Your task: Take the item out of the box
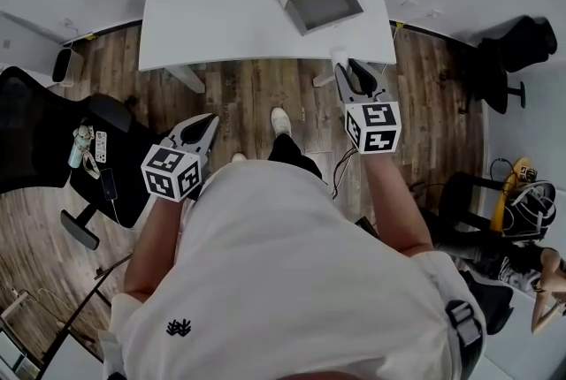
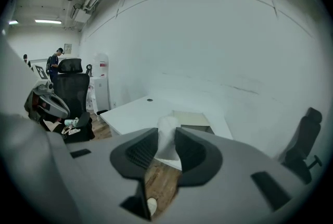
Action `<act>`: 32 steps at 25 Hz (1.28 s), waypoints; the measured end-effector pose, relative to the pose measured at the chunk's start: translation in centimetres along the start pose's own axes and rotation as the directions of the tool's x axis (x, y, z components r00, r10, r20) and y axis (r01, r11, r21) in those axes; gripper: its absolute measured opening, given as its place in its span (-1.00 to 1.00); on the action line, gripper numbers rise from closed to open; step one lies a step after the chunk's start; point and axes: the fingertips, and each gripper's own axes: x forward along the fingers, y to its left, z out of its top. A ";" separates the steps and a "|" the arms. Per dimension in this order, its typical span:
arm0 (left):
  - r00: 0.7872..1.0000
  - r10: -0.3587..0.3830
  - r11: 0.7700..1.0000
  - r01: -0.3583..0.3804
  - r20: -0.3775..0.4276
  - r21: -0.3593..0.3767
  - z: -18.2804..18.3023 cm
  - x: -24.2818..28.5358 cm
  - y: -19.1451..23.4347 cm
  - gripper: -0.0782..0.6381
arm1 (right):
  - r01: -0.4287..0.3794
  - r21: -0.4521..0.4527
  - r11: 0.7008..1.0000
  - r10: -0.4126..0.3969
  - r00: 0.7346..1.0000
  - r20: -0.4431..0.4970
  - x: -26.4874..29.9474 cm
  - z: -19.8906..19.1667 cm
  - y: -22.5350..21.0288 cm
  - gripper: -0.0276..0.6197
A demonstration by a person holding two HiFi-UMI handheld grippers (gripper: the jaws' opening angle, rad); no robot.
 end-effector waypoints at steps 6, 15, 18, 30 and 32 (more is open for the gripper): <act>1.000 -0.024 1.000 0.024 0.002 0.005 -0.3 -0.5 -0.4 -0.76 | -0.013 0.032 0.999 0.012 1.000 0.016 -2.7 -0.4 2.2 -0.58; 0.999 -0.043 0.999 0.043 0.008 0.015 -0.4 -1.0 -1.0 -0.76 | -0.029 0.056 0.998 0.027 0.999 0.032 -4.5 -0.6 3.9 -0.59; 0.999 -0.045 0.999 0.044 0.011 0.013 -0.7 -1.2 -1.1 -0.76 | -0.024 0.057 0.998 0.022 0.999 0.038 -4.8 -0.5 4.0 -0.59; 0.998 -0.055 0.998 0.055 0.014 0.011 -1.2 -1.2 -1.8 -0.76 | -0.015 0.061 0.998 0.011 0.998 0.057 -6.1 -0.2 4.0 -0.59; 0.998 -0.056 0.998 0.056 0.014 0.011 -1.3 -1.2 -1.7 -0.76 | -0.013 0.060 0.998 0.009 0.998 0.062 -6.2 0.0 4.0 -0.59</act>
